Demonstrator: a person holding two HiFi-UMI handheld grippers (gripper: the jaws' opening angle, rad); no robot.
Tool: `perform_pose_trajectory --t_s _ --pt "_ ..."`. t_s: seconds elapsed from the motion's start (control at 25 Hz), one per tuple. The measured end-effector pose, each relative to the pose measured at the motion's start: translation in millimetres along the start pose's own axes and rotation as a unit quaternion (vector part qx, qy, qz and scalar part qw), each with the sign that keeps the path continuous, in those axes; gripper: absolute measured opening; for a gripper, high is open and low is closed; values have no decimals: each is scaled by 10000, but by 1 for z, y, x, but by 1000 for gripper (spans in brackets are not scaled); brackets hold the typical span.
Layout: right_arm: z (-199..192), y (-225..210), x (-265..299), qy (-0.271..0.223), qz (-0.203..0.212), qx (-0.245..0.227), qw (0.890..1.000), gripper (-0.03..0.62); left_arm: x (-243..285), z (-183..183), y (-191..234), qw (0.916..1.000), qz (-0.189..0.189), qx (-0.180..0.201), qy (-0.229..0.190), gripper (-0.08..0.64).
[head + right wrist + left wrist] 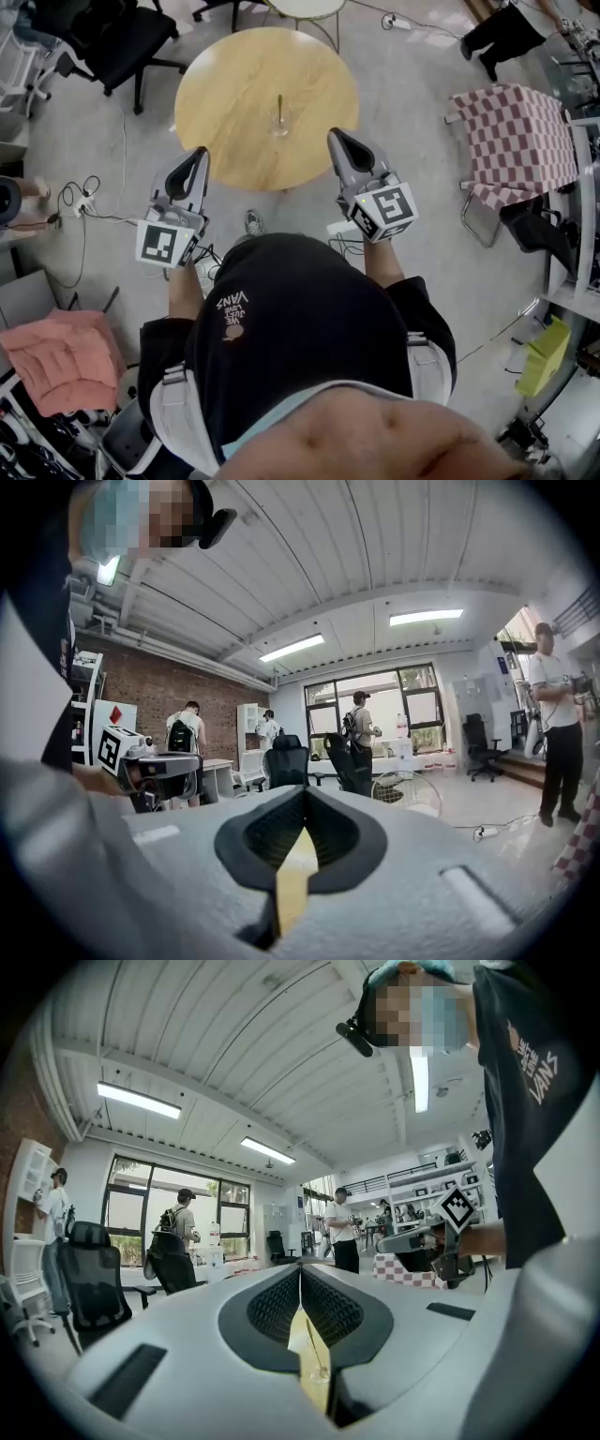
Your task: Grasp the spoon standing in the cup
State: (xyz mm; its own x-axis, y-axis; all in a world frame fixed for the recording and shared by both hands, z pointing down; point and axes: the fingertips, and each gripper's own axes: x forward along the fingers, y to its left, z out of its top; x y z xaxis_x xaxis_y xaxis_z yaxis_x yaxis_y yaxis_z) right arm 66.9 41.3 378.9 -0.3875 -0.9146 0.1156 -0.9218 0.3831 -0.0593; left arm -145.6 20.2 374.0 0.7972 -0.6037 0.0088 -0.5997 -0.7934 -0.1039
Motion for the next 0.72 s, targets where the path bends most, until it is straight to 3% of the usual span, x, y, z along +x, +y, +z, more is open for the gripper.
perform_pose_trajectory --t_s 0.36,0.72 --pt "9 4 10 -280 -119 200 9993 -3 5 -2 17 9998 -211 -16 -30 0" --pt "3 10 35 -245 -515 259 9980 -3 13 -13 53 9983 -584 -50 -56 -1"
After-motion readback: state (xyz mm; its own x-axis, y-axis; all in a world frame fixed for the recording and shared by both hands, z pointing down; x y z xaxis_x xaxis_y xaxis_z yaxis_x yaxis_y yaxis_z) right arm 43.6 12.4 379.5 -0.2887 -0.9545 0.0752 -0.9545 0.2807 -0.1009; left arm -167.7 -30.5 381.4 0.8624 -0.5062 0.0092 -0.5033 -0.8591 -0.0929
